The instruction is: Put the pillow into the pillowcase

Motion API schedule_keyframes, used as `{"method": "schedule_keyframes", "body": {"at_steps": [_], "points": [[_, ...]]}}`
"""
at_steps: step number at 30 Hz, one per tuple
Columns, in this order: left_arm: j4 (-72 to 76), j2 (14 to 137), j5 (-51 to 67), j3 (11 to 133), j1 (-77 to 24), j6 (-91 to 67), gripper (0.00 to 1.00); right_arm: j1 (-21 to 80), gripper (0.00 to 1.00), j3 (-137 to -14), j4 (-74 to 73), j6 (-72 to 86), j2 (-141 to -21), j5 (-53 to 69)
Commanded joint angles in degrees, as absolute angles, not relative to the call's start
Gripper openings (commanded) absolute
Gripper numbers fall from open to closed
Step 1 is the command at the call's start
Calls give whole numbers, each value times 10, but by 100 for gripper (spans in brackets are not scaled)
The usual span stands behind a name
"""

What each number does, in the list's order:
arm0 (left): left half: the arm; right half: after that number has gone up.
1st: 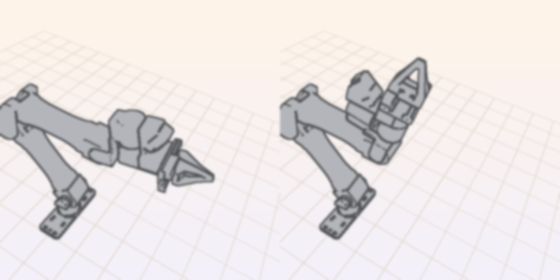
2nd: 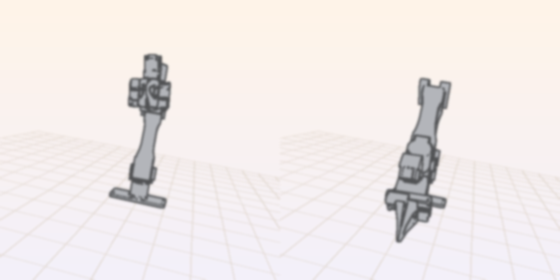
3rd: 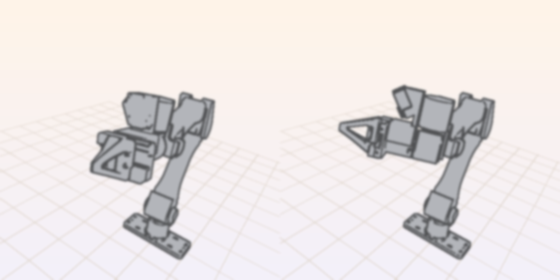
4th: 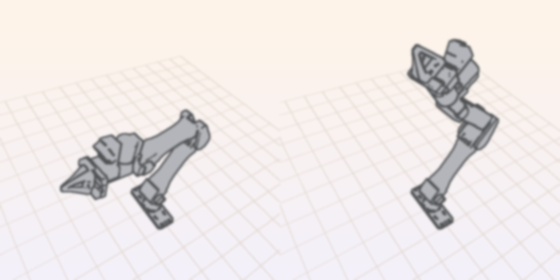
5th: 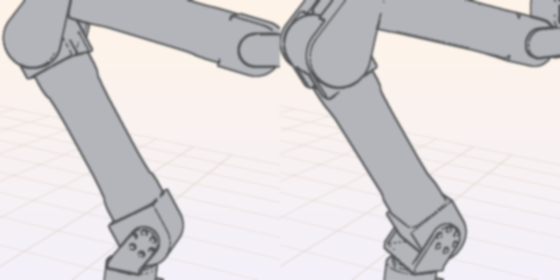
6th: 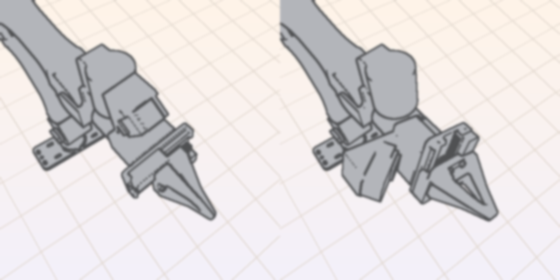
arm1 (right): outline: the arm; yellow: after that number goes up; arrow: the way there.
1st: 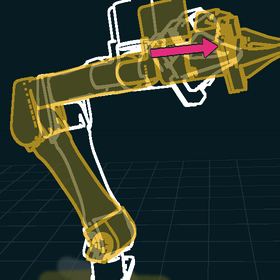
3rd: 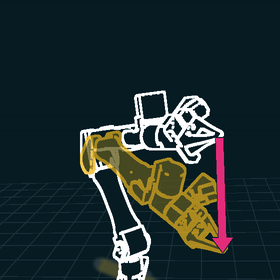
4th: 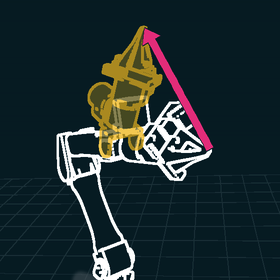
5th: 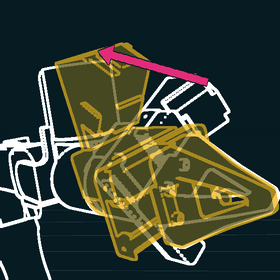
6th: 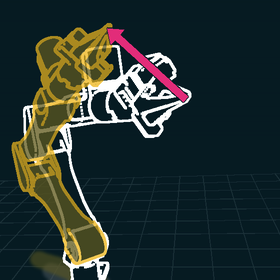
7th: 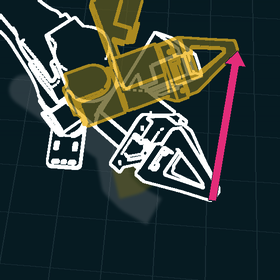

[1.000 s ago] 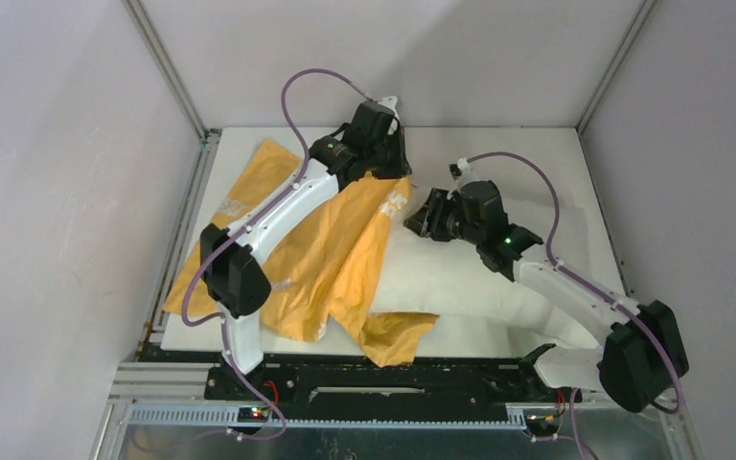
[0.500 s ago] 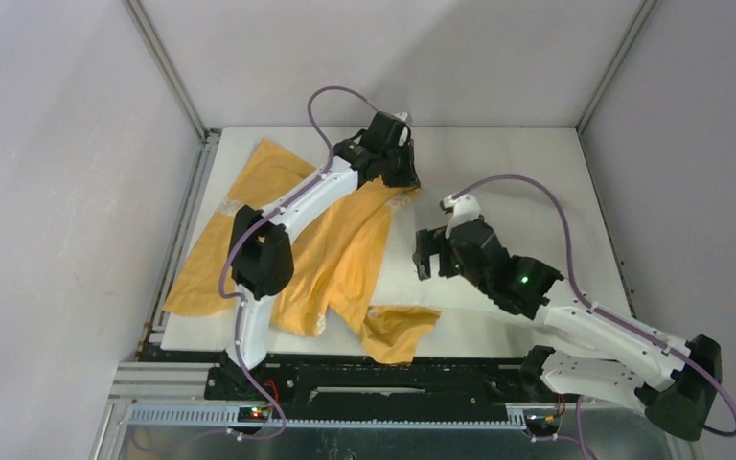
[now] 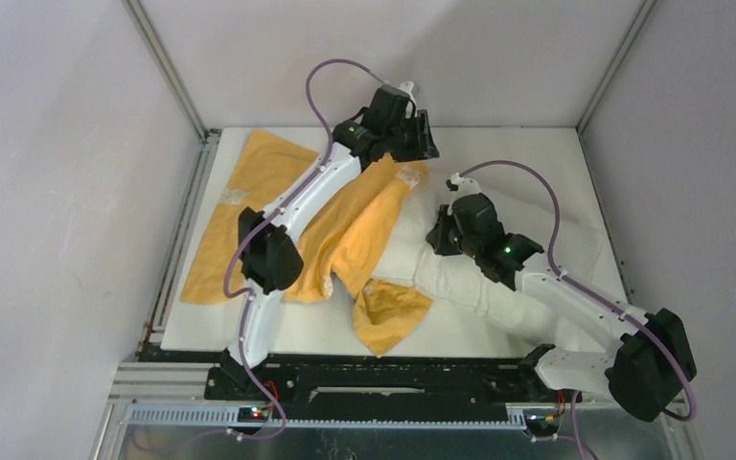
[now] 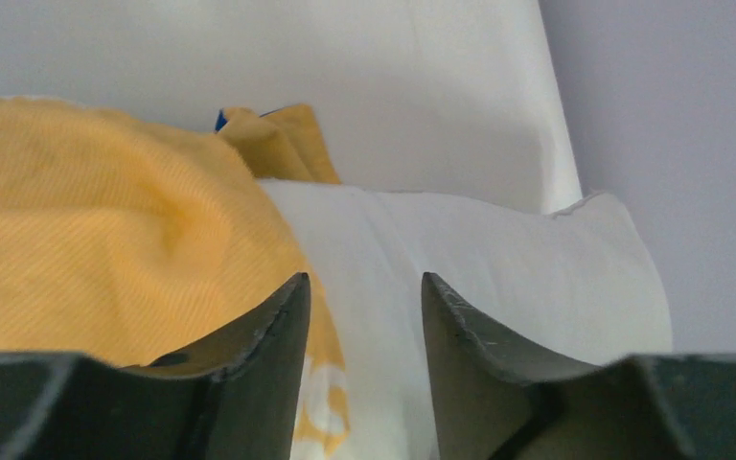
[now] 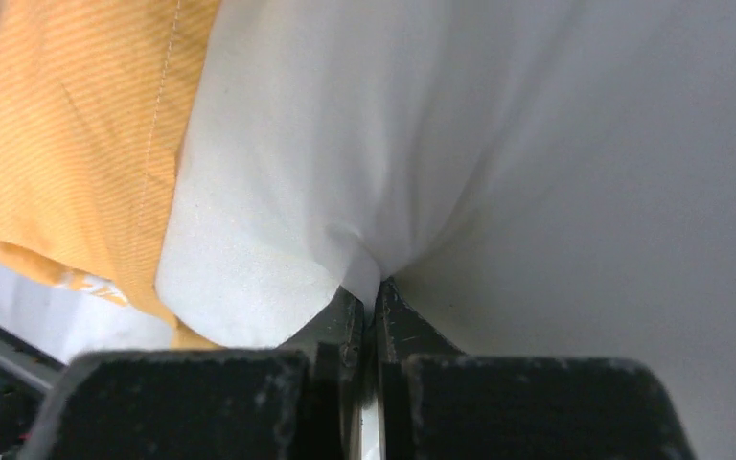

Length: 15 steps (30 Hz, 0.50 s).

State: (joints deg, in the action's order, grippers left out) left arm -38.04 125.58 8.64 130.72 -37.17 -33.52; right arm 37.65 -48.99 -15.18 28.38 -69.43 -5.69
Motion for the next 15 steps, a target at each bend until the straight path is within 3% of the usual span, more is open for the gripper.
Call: {"method": "schedule_keyframes", "body": {"at_steps": [1,7,15], "points": [[-397,1106,18,1246,-375,-293,59,367,0,-506,-117,334,-714,15],[-362,859,-96,962,-382,-275,73,370,0,-533,-127,342,-738,2],[-367,662,-235,666,-500,-330,66,380,0,-555,-135,347,-722,-16]]}}
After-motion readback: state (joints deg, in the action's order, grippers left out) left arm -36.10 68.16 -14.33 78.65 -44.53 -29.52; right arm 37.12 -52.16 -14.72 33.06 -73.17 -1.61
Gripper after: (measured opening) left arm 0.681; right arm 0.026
